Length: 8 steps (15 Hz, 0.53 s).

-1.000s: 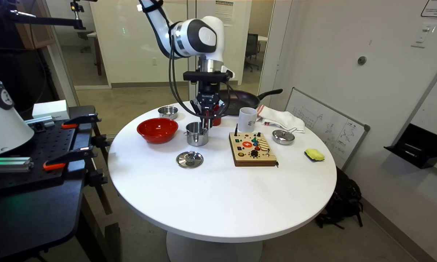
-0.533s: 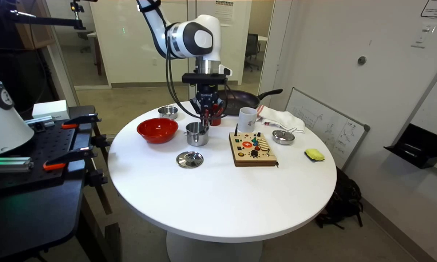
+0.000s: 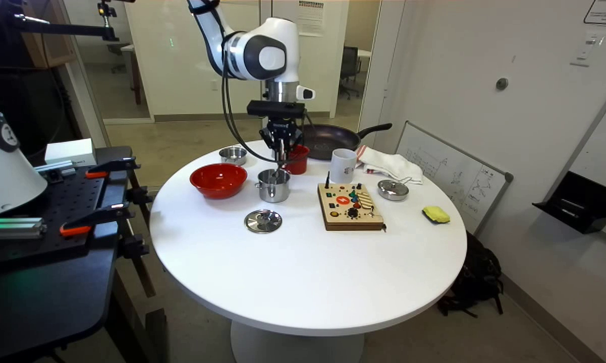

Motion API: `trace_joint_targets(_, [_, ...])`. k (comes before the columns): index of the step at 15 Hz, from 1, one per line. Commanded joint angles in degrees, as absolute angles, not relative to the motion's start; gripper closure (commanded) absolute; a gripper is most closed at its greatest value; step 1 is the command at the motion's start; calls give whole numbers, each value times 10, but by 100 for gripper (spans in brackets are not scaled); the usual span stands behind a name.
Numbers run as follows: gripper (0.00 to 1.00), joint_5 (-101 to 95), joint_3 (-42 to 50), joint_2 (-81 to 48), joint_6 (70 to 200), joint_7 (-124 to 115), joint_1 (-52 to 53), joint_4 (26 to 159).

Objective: Pick up the lid from the pot and put it on the table, then pick up the folk and put it in the in the pot

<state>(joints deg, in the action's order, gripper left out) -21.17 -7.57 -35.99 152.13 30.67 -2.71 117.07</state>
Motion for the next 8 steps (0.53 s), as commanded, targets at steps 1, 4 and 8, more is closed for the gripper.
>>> trace_joint_targets(1, [93,-172,-101,-361,1577,335,-57,1189])
trace_joint_targets(4, [93,-161,-111,-364,1626,343,-75,1201])
trace_joint_targets(8, [93,-151,-141,-373,1682,363,-112,1214])
